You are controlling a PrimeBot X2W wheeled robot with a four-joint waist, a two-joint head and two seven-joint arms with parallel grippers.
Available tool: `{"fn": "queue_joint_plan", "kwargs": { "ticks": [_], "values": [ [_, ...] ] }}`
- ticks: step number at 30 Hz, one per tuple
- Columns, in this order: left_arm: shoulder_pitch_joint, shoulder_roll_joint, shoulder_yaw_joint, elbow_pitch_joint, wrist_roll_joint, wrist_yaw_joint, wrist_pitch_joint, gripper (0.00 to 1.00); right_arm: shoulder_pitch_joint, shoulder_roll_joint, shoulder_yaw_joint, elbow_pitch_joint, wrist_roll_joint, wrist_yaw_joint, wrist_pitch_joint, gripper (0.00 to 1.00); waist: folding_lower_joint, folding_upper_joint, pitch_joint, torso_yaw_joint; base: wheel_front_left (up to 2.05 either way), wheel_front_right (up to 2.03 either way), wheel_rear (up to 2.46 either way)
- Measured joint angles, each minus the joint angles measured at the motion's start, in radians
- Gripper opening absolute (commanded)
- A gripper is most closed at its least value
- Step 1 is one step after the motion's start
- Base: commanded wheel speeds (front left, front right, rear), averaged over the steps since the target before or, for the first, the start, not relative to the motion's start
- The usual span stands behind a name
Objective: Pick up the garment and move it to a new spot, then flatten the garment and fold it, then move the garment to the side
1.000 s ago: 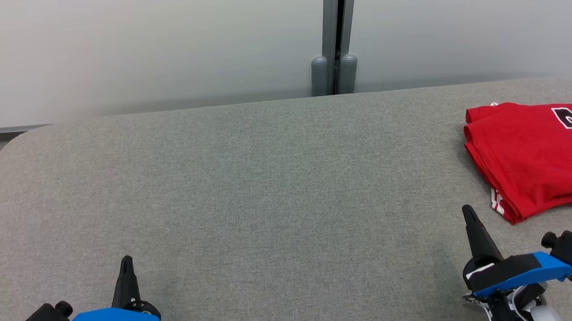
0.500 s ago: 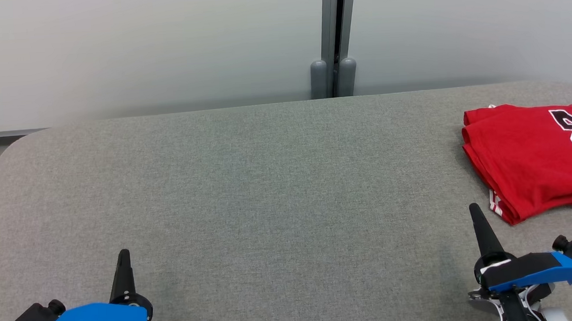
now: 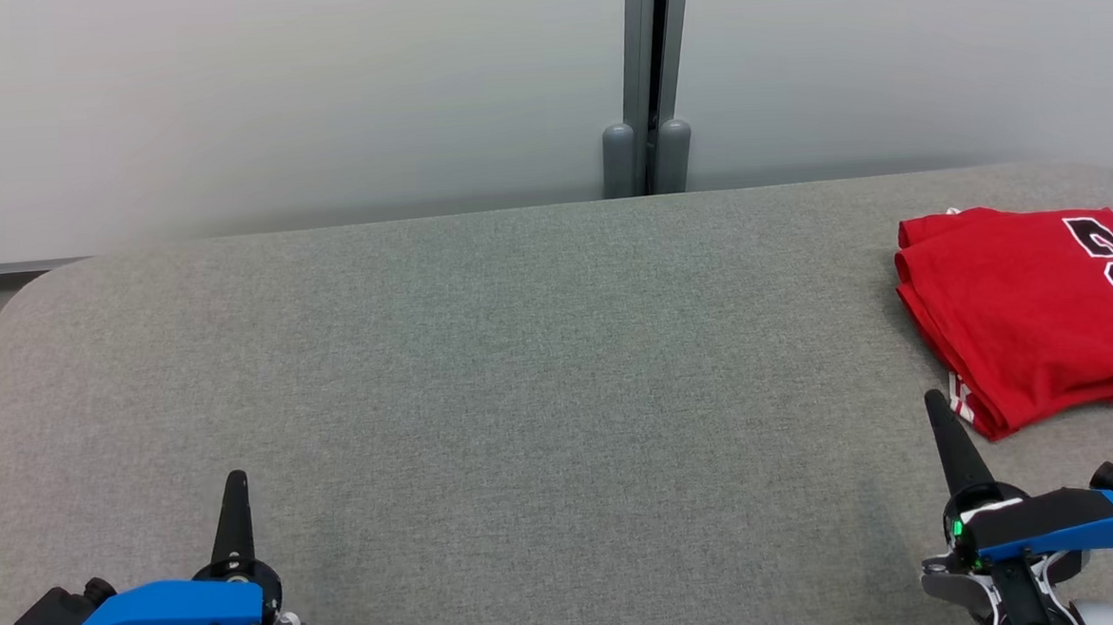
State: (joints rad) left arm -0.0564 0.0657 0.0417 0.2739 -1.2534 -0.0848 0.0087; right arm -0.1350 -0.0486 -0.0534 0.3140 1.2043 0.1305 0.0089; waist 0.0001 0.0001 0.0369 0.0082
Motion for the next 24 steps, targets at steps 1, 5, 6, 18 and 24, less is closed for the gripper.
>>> {"fn": "queue_joint_plan", "kwargs": {
  "ticks": [1, 5, 6, 18, 24],
  "values": [
    [-0.003, 0.000, 0.003, -0.001, -0.008, -0.001, 0.004, 0.00, 0.000, 0.000, -0.001, -0.002, 0.010, 0.000, 0.002, 0.00, 0.0000, 0.0000, -0.001, 0.000, 0.00, 0.00, 0.00],
    [-0.006, -0.001, 0.009, -0.003, -0.040, -0.004, 0.014, 0.00, 0.001, 0.000, -0.007, -0.008, 0.046, 0.000, 0.014, 0.00, 0.0000, 0.0000, -0.003, -0.001, 0.00, 0.00, 0.00],
    [-0.007, -0.002, 0.010, -0.004, -0.048, -0.004, 0.016, 0.00, 0.001, 0.000, -0.008, -0.009, 0.055, 0.000, 0.016, 0.00, 0.0000, 0.0000, -0.004, -0.001, 0.00, 0.00, 0.00],
    [-0.018, -0.006, 0.028, -0.011, -0.140, -0.015, 0.043, 0.00, 0.008, 0.000, -0.023, -0.027, 0.159, 0.000, 0.043, 0.00, 0.0000, 0.0000, -0.012, -0.003, 0.00, 0.00, 0.00],
    [-0.024, -0.008, 0.039, -0.014, -0.183, -0.022, 0.055, 0.00, 0.012, 0.000, -0.031, -0.035, 0.208, 0.000, 0.053, 0.00, 0.0000, 0.0000, -0.016, -0.004, 0.00, 0.00, 0.00]
  ]
}}
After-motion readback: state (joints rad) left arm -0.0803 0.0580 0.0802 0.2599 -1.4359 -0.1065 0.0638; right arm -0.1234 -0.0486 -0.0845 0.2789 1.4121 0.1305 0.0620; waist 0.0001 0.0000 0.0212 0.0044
